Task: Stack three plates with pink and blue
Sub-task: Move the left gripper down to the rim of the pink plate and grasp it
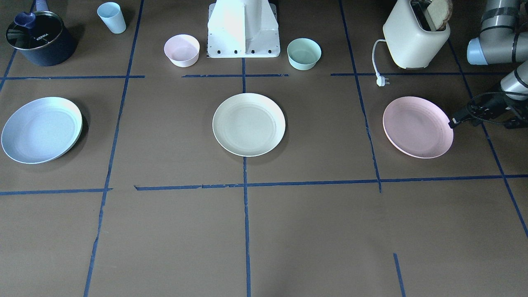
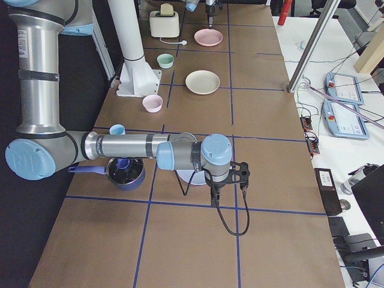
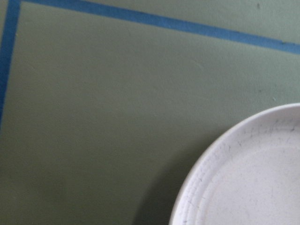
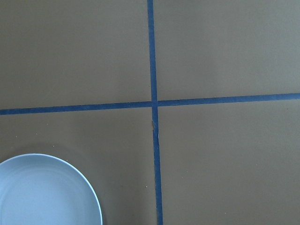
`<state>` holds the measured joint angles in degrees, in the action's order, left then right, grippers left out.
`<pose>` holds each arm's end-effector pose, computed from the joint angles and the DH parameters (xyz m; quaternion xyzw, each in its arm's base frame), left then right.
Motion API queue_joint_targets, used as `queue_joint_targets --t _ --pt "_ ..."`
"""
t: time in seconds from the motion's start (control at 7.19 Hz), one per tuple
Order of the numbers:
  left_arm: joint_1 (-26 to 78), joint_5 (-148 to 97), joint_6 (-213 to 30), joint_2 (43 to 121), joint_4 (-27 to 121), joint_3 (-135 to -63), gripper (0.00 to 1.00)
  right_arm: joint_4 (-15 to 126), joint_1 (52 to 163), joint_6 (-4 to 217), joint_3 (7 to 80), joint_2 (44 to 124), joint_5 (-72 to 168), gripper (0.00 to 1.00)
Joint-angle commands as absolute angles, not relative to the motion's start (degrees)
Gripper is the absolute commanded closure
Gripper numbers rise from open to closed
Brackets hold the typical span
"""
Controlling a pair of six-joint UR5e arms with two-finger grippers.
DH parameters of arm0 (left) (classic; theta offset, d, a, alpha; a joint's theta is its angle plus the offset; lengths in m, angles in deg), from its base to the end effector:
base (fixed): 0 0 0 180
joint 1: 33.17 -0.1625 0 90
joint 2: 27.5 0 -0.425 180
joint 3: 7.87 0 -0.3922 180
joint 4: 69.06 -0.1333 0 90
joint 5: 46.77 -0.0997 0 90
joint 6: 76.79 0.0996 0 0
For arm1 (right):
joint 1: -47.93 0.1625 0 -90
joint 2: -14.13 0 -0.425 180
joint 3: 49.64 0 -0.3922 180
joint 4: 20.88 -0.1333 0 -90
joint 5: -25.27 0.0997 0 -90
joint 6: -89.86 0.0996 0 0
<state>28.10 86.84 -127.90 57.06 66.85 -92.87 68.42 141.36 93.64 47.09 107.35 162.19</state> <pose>0.1685 -0.4418 0.6575 -0.0101 0.4528 -0.0606 0.8895 0.0887 -0.4675 0.6233 0.0325 -0.3979 0.0430 0.9158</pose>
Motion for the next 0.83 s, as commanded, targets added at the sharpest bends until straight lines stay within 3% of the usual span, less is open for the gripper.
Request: queue_joint_targets --t 0.0,0.28,0.42,0.56,0.7 --pt "26.6 86.8 -127.9 57.1 66.8 -92.7 0.0 68.4 141.4 93.8 47.3 107.4 162.5 0.0" --pt "26.3 86.8 -127.9 57.1 66.8 -92.4 0.01 68.4 141.4 94.1 47.3 107.3 162.5 0.0" --pt "26.2 86.9 -128.0 57.1 66.8 -92.4 0.07 68.4 141.4 94.1 47.3 107.3 162.5 0.0" --pt "26.2 86.9 -128.1 57.1 66.7 -92.4 0.18 68.4 141.4 94.1 47.3 107.2 162.5 0.0" --pt "26.0 87.0 -128.0 57.1 66.7 -92.4 0.37 68.4 141.4 94.1 47.3 107.2 162.5 0.0"
